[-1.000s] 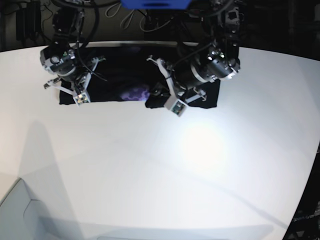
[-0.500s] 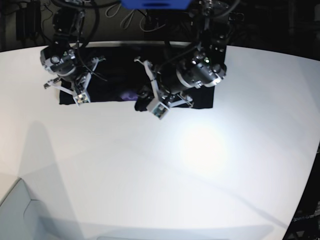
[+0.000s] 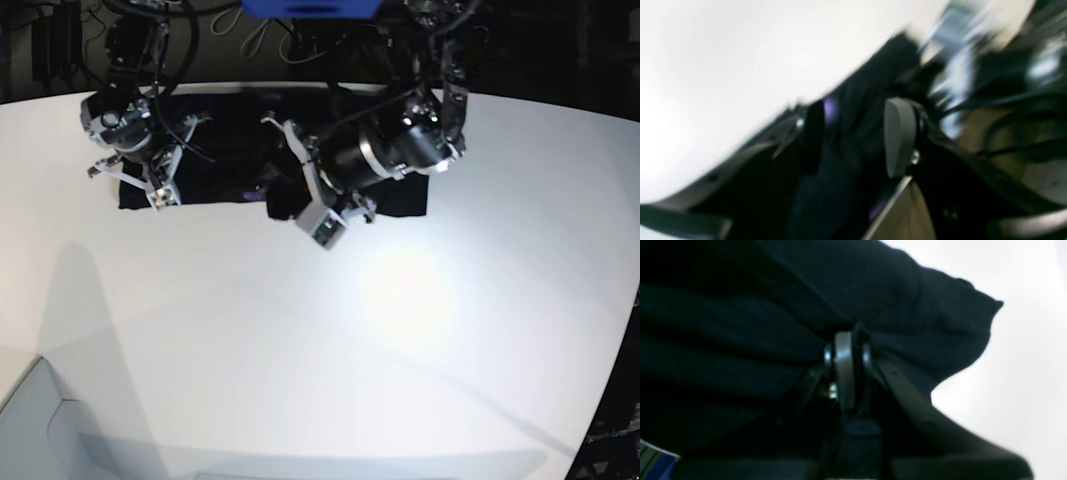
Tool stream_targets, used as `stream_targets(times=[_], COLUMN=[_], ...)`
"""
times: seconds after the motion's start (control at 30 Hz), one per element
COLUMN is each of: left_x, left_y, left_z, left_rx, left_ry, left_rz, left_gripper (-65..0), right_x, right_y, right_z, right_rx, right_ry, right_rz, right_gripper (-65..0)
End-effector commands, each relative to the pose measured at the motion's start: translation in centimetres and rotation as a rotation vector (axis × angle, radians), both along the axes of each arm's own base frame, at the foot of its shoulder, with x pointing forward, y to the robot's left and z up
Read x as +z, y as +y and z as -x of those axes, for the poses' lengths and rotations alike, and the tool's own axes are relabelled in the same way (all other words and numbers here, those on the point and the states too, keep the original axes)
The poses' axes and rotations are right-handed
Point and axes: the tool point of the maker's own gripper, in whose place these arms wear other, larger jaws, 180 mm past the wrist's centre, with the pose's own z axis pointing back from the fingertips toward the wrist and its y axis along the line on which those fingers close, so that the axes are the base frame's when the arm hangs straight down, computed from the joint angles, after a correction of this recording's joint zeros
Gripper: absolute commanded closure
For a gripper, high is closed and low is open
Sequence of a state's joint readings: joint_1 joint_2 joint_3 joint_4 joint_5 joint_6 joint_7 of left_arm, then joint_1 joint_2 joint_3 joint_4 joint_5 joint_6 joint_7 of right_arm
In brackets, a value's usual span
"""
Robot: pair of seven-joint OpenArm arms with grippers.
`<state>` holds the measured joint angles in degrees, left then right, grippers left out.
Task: Layout the t-shirt on the table in an organized manner, then fold the t-shirt properly
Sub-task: 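Move the left gripper to the shirt's middle and grasp the fold, then hold the folded strip with both grippers and straighten it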
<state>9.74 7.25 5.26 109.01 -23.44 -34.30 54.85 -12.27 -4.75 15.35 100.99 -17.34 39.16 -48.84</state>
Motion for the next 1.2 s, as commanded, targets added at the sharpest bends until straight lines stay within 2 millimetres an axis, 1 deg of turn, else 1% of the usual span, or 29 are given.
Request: stream_targets(times=[0.0, 0.03, 0.1, 0.2, 0.23, 0.37, 0.5, 0.57, 0.67, 0.77, 0.83, 0.9, 1.0, 1.07, 1.1, 1.17], left_x=[2.1, 2.4, 2.0, 0.3, -0.6, -3.2, -6.1, -8.0, -10.7, -11.7, -12.9, -13.6, -13.7, -13.9, -14.0, -14.2], left_y=[0.4, 1.1, 3.3, 6.7, 7.2, 8.5, 9.9, 10.5, 11.0, 11.1, 11.4, 11.5, 11.6, 12.4, 12.8, 13.5], left_z=[-0.7, -1.0, -1.8, -2.3, -1.9, -0.9, -0.2, 0.2, 0.7, -0.2, 0.0, 0.0, 0.1, 0.2, 0.3, 0.3], left_rx=[0.024, 0.044, 0.106, 0.158, 0.157, 0.129, 0.123, 0.129, 0.142, 0.161, 0.178, 0.186, 0.19, 0.196, 0.198, 0.209], left_ry=[-0.056, -0.066, -0.063, -0.04, -0.016, 0.06, 0.146, 0.201, 0.283, 0.299, 0.327, 0.347, 0.35, 0.349, 0.35, 0.355], left_rz=[0.043, 0.042, 0.018, -0.05, -0.062, -0.084, -0.103, -0.117, -0.122, -0.099, -0.086, -0.082, -0.083, -0.099, -0.107, -0.123], left_gripper=[-28.8, -28.8, -28.5, -23.8, -21.8, -17.5, -17.4, -17.4, -17.4, -17.4, -17.4, -17.4, -17.4, -17.4, -17.4, -17.4], right_x=[-0.8, -0.8, -0.8, -0.8, -0.8, -0.7, -0.6, -0.5, -0.4, -0.2, 0.0, 0.1, 0.6, 1.5, 1.8, 2.6], right_y=[0.5, 0.5, 0.5, 0.5, 0.5, 0.3, 0.2, 0.2, 0.2, 0.2, 0.0, -0.1, -0.2, -0.4, -0.4, -0.5], right_z=[1.3, 1.3, 1.3, 1.2, 1.2, 1.1, 0.9, 0.8, 0.8, 0.3, 0.0, -0.2, -0.5, -0.8, -0.9, -1.2], right_rx=[0.008, 0.007, 0.007, 0.007, 0.007, 0.008, 0.008, 0.008, 0.008, 0.008, 0.005, 0.002, 0.002, 0.0, -0.001, -0.002], right_ry=[0.058, 0.06, 0.061, 0.059, 0.059, 0.056, 0.053, 0.049, 0.047, 0.037, 0.028, 0.024, 0.009, -0.018, -0.028, -0.053], right_rz=[-0.006, -0.005, -0.004, -0.004, -0.004, 0.001, 0.003, 0.004, 0.005, 0.005, 0.007, 0.008, 0.014, 0.025, 0.026, 0.034], right_gripper=[0.0, 0.0, 0.0, 0.0, 0.0, 0.0, 0.0, 0.0, 0.0, 0.0, 0.0, 0.0, 0.0, -0.3, -2.0, -7.4])
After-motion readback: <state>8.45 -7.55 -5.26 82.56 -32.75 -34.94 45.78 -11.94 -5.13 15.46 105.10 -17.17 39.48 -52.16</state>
